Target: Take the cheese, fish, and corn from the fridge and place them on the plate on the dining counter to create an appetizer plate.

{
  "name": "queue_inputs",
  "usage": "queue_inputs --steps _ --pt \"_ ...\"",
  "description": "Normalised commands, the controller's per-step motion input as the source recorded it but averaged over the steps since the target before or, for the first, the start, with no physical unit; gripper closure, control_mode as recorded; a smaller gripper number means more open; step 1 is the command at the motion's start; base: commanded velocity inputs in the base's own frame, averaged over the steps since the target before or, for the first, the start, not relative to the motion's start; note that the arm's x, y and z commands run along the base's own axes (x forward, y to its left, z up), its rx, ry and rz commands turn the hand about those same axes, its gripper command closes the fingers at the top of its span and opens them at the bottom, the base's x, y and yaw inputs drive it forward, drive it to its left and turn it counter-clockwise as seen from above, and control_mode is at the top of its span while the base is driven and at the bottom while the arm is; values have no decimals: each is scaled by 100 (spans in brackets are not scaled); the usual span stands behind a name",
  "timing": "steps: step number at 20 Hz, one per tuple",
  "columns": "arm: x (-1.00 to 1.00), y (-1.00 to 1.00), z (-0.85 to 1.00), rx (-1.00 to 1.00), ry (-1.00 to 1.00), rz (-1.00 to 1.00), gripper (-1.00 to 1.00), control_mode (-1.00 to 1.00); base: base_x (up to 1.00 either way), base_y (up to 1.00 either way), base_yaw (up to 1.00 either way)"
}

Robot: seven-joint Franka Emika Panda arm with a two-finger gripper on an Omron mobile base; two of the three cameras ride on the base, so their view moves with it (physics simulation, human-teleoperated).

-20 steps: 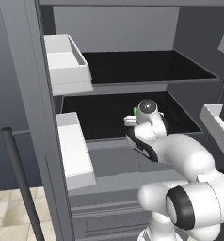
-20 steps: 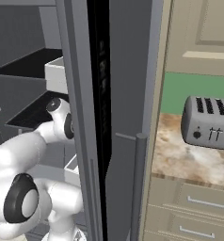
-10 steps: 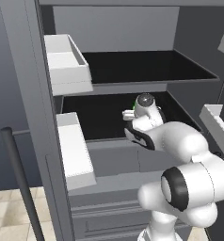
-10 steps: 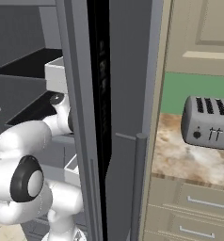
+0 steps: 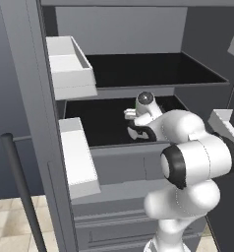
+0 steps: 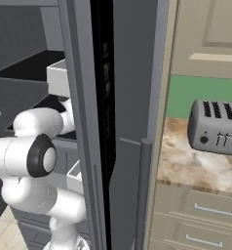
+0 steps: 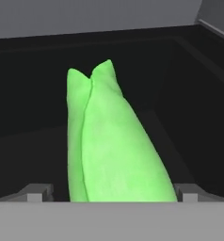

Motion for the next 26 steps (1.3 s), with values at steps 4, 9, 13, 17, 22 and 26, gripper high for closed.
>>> queue_inputs --steps 4,9,13,17,22,26 --pt "-15 2 -100 -8 0 0 100 -100 0 0 0" --pt "-18 0 -71 -1 0 0 100 -100 0 0 0" --pt "-28 -9 -27 0 0 -1 100 -100 0 0 0" --pt "-82 0 -10 0 0 0 100 -100 0 0 0" --pt "-100 1 -11 0 -2 0 100 -100 0 0 0" --pt "-100 0 52 0 -11 1 100 -100 0 0 0"
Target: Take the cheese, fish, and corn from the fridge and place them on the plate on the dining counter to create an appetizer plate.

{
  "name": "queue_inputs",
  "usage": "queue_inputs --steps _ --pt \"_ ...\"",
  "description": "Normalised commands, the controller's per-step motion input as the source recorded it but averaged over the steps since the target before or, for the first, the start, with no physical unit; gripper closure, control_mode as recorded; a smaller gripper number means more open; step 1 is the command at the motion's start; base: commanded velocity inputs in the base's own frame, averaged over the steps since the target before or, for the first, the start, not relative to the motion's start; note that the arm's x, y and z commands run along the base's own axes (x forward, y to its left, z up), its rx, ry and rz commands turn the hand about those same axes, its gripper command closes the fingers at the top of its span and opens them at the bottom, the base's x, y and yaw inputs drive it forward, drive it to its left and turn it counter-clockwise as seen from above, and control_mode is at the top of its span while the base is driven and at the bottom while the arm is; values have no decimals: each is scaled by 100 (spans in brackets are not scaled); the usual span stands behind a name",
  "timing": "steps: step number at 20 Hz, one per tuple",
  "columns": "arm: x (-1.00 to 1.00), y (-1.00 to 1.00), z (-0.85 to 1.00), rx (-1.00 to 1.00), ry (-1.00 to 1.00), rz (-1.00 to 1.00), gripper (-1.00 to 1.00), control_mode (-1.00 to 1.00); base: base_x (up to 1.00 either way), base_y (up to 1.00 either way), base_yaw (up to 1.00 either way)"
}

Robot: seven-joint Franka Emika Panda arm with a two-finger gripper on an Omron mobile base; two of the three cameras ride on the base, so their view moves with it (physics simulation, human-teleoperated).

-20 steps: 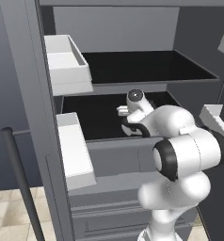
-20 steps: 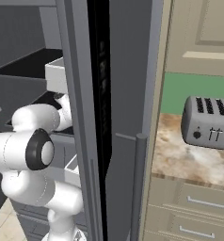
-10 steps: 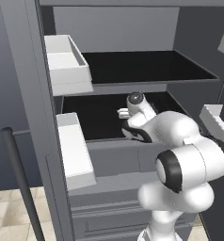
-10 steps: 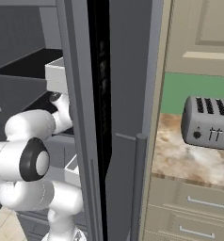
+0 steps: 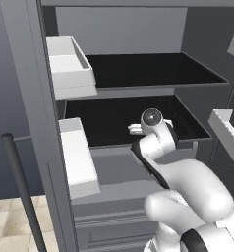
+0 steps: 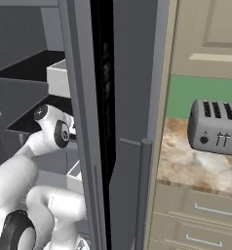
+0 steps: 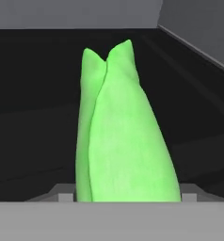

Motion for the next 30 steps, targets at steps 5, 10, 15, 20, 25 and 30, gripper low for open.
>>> queue_inputs --steps 5,10,15,20,25,30 --pt "-100 0 41 0 0 0 100 -100 0 0 0" --pt "-80 0 7 0 17 0 100 -100 0 0 0" --pt "-34 0 6 0 6 0 100 100 -57 0 0" --pt "0 0 0 0 0 0 100 100 -90 4 0" --pt "0 0 0 0 0 0 100 100 -77 2 1" --pt "0 0 0 0 0 0 100 100 -93 -6 3"
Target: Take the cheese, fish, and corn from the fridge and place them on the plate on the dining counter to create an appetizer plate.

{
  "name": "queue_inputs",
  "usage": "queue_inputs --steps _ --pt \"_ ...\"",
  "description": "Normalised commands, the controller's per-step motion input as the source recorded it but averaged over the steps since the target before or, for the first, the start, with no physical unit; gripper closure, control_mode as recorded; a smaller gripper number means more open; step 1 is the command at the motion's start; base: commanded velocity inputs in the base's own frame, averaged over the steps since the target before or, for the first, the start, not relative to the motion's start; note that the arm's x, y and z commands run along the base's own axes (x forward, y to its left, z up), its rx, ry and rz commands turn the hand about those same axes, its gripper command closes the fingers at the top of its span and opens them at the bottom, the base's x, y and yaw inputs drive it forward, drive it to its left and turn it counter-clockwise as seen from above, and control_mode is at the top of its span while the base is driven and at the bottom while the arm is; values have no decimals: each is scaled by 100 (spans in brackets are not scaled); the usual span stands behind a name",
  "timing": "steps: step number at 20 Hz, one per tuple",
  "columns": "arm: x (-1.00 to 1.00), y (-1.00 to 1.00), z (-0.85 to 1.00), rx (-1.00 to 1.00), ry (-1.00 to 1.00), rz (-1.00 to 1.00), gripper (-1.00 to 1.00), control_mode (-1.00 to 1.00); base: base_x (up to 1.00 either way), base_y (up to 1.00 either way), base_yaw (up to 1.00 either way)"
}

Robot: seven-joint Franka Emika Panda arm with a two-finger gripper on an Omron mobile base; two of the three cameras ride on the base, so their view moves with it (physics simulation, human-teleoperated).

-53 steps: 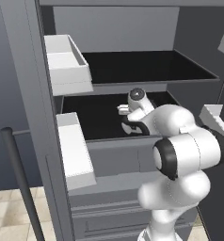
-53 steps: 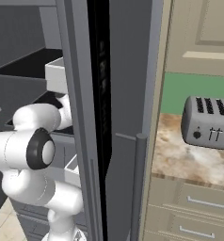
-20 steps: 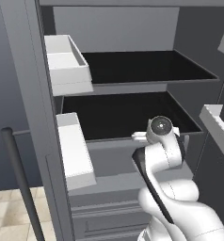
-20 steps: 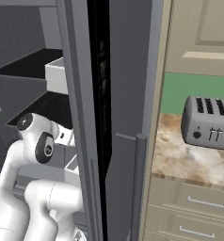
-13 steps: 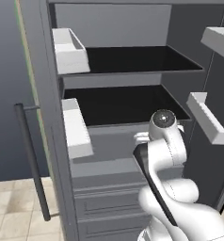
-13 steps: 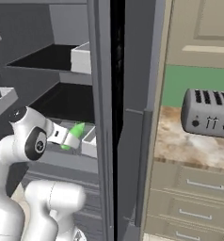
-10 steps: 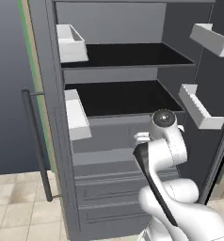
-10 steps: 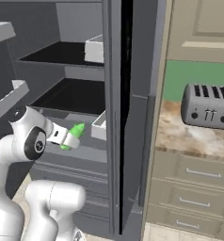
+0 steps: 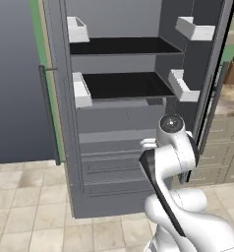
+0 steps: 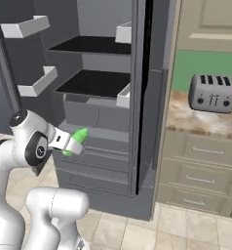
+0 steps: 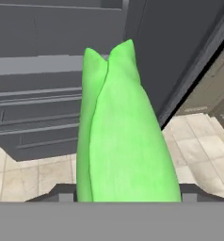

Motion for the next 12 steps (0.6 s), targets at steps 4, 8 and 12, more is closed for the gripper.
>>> queue_inputs --steps 4,8,12 --pt "0 0 0 0 0 0 100 100 -96 -40 0" --pt "0 0 0 0 0 0 100 100 -52 -90 0" --pt "0 0 0 0 0 0 100 100 -21 -100 0"
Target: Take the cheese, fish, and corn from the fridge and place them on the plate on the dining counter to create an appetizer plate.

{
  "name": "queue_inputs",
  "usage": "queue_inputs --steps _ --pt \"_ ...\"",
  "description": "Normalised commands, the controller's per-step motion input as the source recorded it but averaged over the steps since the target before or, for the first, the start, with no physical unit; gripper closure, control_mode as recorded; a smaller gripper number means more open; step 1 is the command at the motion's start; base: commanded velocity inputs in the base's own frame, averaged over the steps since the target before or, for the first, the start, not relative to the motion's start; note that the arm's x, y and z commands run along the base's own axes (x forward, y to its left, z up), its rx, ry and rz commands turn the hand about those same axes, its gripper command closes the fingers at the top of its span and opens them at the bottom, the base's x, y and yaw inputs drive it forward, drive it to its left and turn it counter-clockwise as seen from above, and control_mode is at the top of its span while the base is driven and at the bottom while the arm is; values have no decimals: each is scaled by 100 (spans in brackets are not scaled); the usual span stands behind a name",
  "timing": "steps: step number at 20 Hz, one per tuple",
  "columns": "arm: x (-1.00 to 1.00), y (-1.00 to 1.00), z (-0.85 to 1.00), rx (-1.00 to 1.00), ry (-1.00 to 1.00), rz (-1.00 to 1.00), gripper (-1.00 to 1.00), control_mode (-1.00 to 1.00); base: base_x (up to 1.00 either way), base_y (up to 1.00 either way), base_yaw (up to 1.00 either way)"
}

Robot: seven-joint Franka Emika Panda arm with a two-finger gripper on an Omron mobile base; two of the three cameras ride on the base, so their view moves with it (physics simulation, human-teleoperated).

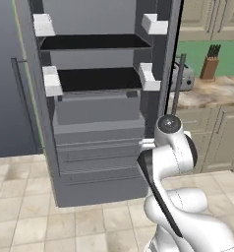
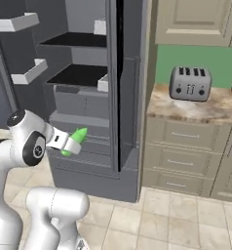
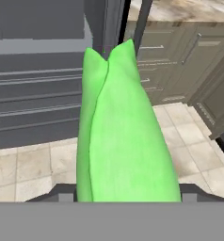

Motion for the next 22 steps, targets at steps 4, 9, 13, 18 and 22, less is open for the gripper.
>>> queue_inputs --steps 4,9,13,18,22 --pt "0 0 0 0 0 0 100 100 -8 -100 0" --pt "0 0 0 0 0 0 100 100 -13 -100 0" --pt "0 0 0 0 0 0 100 100 -4 -100 0" --pt "0 0 0 0 0 0 100 100 -30 -100 0" --pt "0 0 0 0 0 0 100 100 -97 -63 1"
